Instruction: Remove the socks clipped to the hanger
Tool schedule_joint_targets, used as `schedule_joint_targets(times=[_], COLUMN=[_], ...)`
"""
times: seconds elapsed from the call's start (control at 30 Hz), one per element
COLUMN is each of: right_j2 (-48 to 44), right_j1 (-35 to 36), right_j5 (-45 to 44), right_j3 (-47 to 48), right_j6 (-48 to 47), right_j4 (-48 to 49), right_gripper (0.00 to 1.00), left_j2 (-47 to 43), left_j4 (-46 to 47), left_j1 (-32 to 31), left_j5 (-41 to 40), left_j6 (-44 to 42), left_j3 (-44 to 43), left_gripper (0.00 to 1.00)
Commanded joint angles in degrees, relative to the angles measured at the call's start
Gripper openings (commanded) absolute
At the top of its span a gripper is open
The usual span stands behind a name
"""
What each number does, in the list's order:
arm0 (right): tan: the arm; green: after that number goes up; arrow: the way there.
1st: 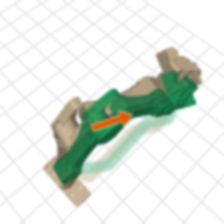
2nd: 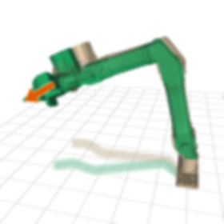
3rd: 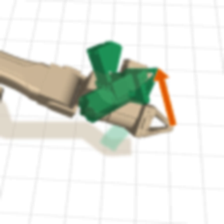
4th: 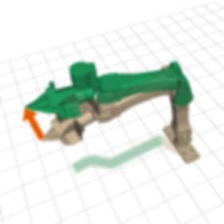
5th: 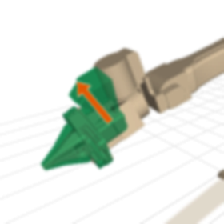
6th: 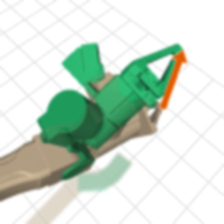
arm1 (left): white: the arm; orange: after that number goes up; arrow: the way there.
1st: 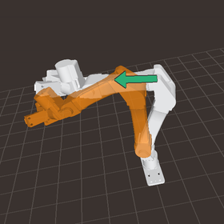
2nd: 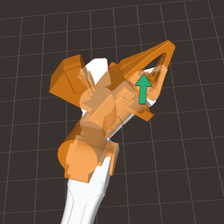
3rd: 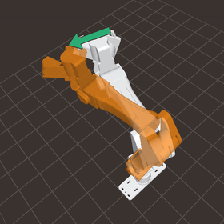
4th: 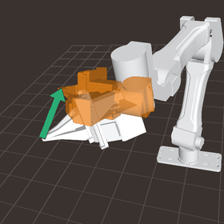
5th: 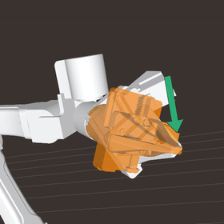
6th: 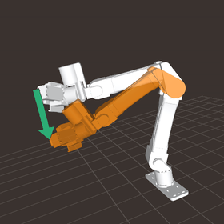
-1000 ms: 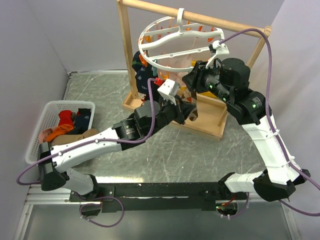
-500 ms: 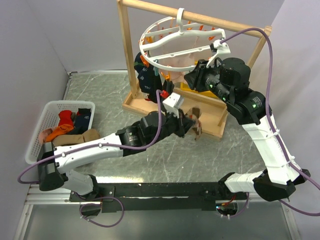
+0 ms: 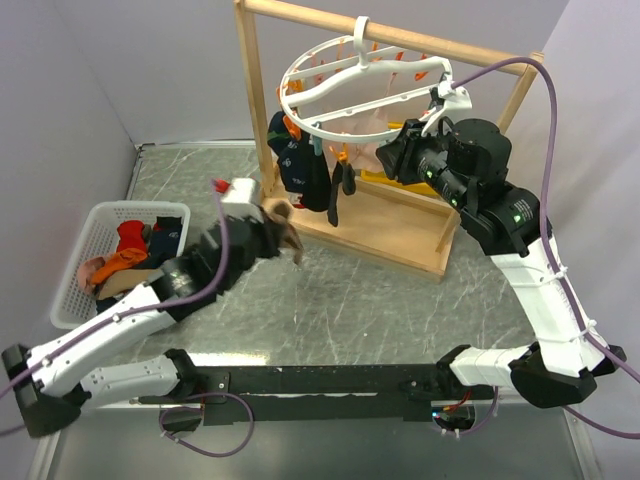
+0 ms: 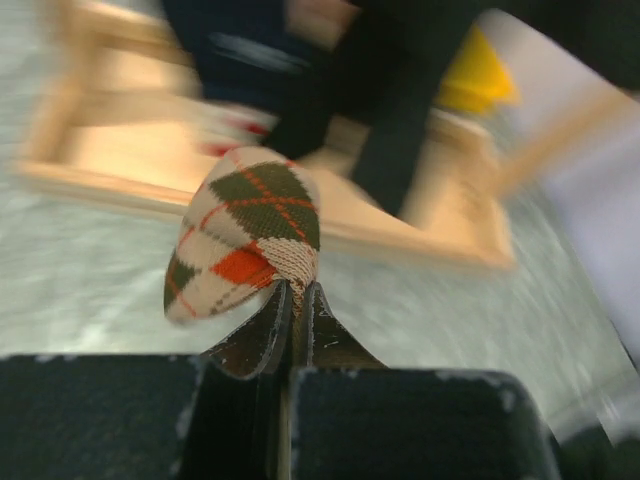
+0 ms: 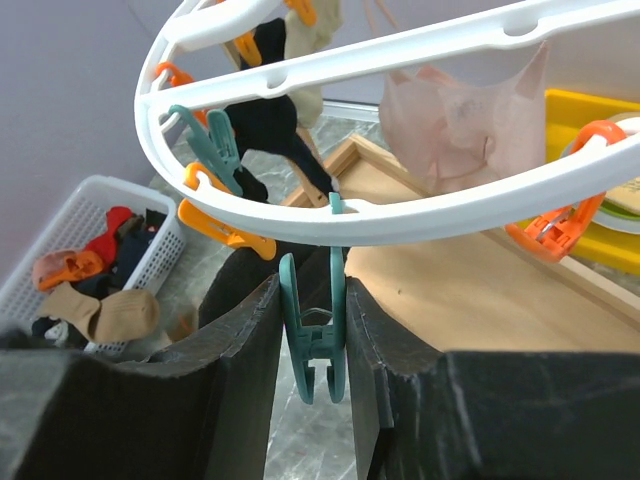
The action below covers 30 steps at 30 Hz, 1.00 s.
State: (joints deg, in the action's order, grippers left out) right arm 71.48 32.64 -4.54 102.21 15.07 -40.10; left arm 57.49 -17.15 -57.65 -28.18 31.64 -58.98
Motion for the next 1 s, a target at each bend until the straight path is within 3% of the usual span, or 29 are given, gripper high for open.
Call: schedule_joint_targets(times=[0.0,0.27,0.47,0.67,0.7,0.83,0.97], right_j2=[-1.6,-3.3,-4.0,-3.7,-3.5,-3.3,-2.8], right_j1=[0.2,0.1,-0.7,-1.6,-1.6,-2.6,-3.6], right_j5=[-2.6,-5.2,-5.7,-6.1,-5.9,-5.0,-4.4], right_j3=[1.2,-0.5,-1.8,-2.7,-2.6,-2.9,-2.5], right_j6=[-0.5,-1.5,-1.9,-2.1,-2.0,-1.6,-1.3], right_j4=[-2.1,-2.0,-1.9,-2.2,-2.3,-2.4,-2.4], right_gripper=[0.37,0.4,0.47,0.71,0.76,0.78,0.79], left_j2=[-2.4,-4.3,-6.3,-7.8,-7.1,-6.3,-6.5], left_j4=[-7.3,-13.6,-16.1,-14.1,-14.1,-14.3,-11.3], left_j1=[12.2,24.3,36.0,45.2,45.9,46.7,49.7], left_j5=[3.7,-3.6,-4.2,-5.0,-5.8,-11.7,-12.3], left_j6=[2.1,-1.4,-4.4,-10.2,-11.0,-8.3,-4.9], left_j3=[-0.5,-2.5,-3.6,-4.1,-4.6,-5.0,-2.7], left_gripper=[0.01,0.01,0.01,0.01,0.01,0.01,0.01])
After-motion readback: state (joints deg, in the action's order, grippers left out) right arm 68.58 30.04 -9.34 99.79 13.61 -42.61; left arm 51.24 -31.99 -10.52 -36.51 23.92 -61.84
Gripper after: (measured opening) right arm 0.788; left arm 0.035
